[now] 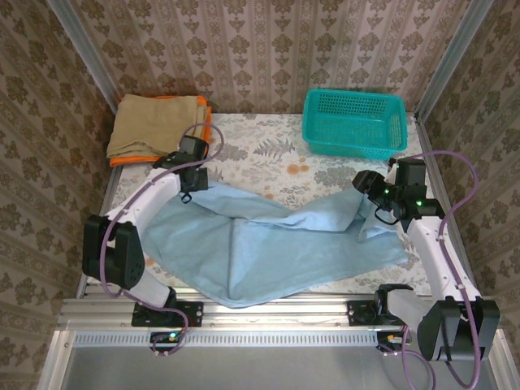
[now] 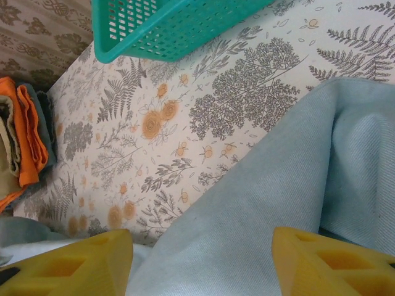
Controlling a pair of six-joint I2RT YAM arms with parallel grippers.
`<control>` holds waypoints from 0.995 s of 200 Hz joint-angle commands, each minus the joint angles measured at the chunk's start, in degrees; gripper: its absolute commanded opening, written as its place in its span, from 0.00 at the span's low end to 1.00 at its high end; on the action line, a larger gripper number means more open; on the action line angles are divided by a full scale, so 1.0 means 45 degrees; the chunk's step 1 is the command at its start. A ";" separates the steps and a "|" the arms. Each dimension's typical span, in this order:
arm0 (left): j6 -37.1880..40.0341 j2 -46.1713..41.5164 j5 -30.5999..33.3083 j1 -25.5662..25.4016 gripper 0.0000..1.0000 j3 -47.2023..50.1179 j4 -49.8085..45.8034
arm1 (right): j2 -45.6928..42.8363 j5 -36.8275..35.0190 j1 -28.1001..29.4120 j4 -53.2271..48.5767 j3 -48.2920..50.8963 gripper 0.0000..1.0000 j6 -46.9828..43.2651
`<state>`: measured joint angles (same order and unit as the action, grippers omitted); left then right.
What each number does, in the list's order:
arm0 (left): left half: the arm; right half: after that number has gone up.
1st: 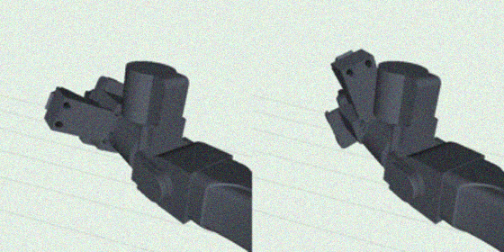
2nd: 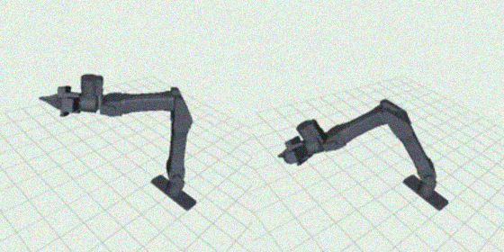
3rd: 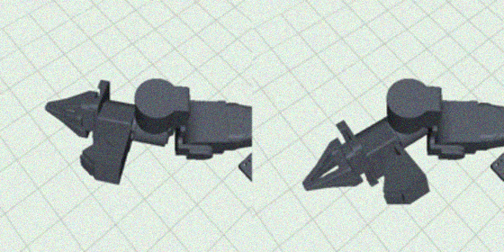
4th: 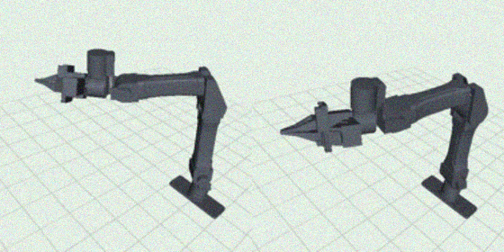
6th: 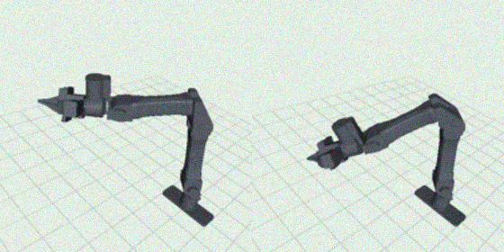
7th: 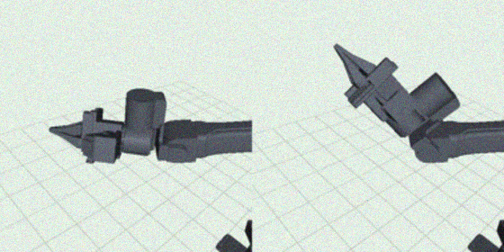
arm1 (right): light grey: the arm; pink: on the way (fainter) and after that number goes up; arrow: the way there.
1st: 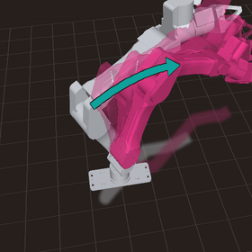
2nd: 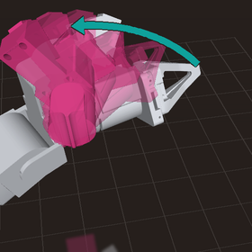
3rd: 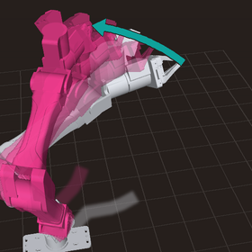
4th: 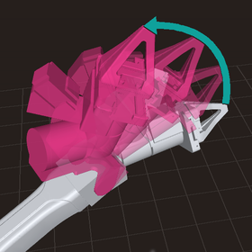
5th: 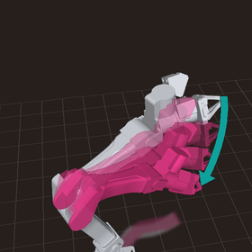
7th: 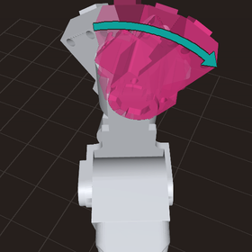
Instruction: Fold and stack the trousers
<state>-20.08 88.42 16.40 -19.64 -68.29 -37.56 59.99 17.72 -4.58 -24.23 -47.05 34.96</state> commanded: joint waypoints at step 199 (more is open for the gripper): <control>-0.1642 0.0323 -0.2708 0.5716 0.00 -0.1446 0.2719 | 0.2417 -0.0056 0.1974 -0.0484 0.0923 0.63 0.0847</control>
<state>-26.15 91.02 5.69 5.89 -76.05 -28.75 71.00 18.04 2.39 -25.56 -44.71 35.77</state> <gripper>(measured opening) 0.059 0.635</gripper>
